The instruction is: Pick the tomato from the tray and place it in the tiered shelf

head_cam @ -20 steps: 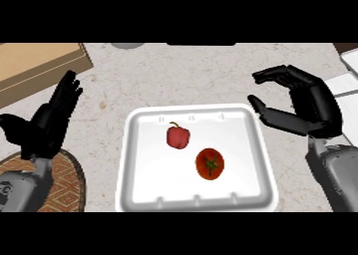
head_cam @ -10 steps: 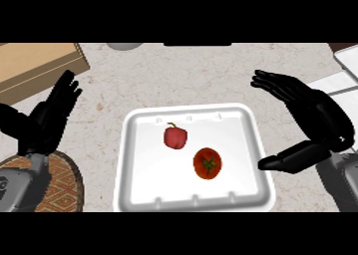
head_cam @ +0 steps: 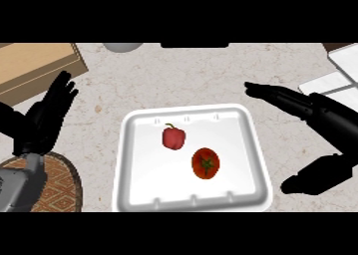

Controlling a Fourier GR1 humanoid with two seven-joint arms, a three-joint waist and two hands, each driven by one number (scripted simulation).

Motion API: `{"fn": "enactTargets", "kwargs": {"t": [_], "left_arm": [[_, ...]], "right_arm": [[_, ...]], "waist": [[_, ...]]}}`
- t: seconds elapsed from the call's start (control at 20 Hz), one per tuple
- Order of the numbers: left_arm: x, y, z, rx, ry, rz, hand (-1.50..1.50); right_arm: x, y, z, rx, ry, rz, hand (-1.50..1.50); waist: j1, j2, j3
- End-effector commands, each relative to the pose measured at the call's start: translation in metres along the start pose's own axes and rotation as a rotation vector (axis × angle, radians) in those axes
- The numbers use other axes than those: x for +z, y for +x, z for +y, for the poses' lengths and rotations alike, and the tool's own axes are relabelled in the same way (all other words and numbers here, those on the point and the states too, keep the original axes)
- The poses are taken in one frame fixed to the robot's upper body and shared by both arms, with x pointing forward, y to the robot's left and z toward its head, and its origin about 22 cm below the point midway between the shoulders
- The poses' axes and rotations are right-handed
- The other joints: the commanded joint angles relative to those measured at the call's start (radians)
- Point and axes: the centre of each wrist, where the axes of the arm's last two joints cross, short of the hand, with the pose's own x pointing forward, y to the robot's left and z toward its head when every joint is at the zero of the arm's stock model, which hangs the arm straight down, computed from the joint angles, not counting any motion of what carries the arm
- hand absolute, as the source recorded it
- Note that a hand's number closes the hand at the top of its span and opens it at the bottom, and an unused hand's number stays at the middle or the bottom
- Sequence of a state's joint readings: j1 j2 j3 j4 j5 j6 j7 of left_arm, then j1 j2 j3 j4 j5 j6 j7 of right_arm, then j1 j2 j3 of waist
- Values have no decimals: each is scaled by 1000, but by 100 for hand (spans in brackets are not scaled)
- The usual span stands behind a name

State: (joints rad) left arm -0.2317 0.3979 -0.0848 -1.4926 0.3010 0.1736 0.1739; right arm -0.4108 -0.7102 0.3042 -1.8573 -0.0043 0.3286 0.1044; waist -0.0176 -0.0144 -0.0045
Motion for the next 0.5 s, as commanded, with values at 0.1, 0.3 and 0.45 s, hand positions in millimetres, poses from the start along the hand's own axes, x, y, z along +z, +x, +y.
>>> {"fn": "enactTargets", "kwargs": {"t": [0.1,0.3,0.45], "left_arm": [[-7,-3,-5,4,12,-8,0],[-5,0,-5,10,-11,-3,0],[-10,5,1,3,-24,-6,0]], "right_arm": [[-3,55,43,308,20,126,-150],[-18,75,91,309,7,181,-150],[-23,89,118,361,56,211,-150]], "waist": [[-1,6,1],[19,11,3],[20,12,4]]}}
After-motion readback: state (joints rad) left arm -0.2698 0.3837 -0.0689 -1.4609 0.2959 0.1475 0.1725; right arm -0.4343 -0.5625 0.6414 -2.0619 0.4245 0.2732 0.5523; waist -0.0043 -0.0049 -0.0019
